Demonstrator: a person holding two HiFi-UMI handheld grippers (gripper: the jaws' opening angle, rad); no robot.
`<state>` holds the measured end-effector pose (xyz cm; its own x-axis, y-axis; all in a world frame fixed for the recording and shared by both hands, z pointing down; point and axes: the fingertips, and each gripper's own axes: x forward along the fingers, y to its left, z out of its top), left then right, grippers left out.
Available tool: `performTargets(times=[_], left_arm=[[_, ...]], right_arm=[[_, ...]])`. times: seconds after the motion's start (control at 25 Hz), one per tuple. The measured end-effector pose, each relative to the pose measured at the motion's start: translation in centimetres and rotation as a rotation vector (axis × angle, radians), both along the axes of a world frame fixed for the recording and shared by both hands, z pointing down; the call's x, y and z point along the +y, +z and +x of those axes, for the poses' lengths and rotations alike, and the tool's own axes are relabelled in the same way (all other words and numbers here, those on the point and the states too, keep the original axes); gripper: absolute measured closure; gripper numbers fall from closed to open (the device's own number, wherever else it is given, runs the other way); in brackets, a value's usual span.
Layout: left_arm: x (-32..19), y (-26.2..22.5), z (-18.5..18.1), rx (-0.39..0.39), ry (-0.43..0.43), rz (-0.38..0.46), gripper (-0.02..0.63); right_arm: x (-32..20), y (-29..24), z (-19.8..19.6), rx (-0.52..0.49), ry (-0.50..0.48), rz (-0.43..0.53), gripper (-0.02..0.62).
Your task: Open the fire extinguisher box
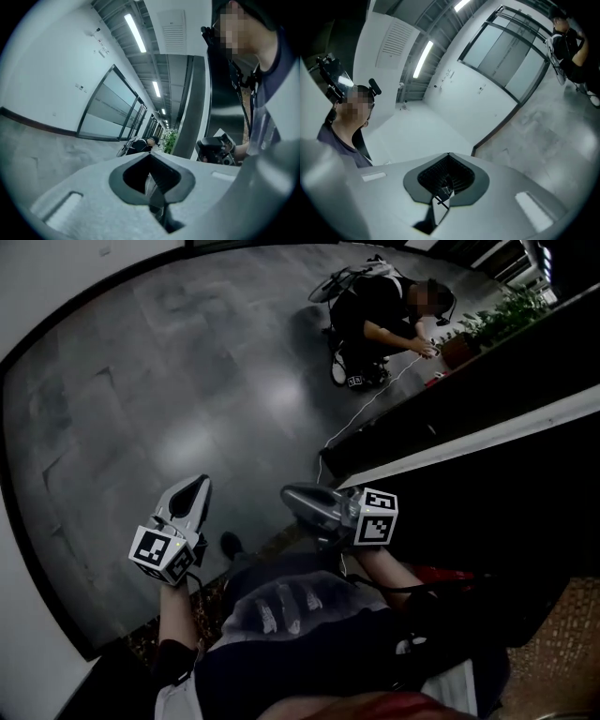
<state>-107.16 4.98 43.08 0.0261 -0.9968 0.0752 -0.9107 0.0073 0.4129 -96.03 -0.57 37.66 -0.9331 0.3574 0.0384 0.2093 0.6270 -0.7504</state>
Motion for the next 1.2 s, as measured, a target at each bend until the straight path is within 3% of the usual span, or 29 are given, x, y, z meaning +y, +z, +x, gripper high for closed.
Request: performTargets(times=[0.16, 0.36, 0.56, 0.68, 0.84, 0.96, 1.08, 1.2], left_arm=[[-1.8, -1.4, -1.6, -0.043, 0.069, 0.044, 0.606], [-3.1, -1.6, -1.4, -0.033, 0.086, 0.059, 0.606], [-2.8, 0.0, -1.2, -0.028, 0.062, 0.000, 0.606], [-3.6, 0.7, -3.3, -0.056, 0.052, -0.043, 0.606], [-6.0, 1.9, -6.6, -0.041, 0.035, -0.101, 0.606], [-10.3, 2.2, -6.2, -0.033, 0.024, -0.053, 0.606], [-16.9, -0.8, -6.3, -0.076, 0.075, -0.099, 0.606], [-22.6, -4.3, -9.2, -0.085, 0.088, -0.177, 0.606]], right_arm=[[-1.1, 0.0, -0.9, 0.042, 0.079, 0.005, 0.597], [-1.0, 0.1, -2.2, 0.036, 0.050, 0.023, 0.597], [-1.6, 1.8, -3.1, 0.034, 0.036, 0.002, 0.597], [-3.3, 2.3, -5.3, 0.023, 0.021, -0.017, 0.597], [-7.0, 3.7, -8.9, 0.027, 0.038, -0.039, 0.597], [-12.3, 6.2, -8.6, 0.063, 0.089, -0.048, 0.597], [-19.2, 4.9, -9.4, 0.056, 0.126, -0.157, 0.597], [-24.9, 2.9, -13.0, 0.051, 0.122, -0.271, 0.597]])
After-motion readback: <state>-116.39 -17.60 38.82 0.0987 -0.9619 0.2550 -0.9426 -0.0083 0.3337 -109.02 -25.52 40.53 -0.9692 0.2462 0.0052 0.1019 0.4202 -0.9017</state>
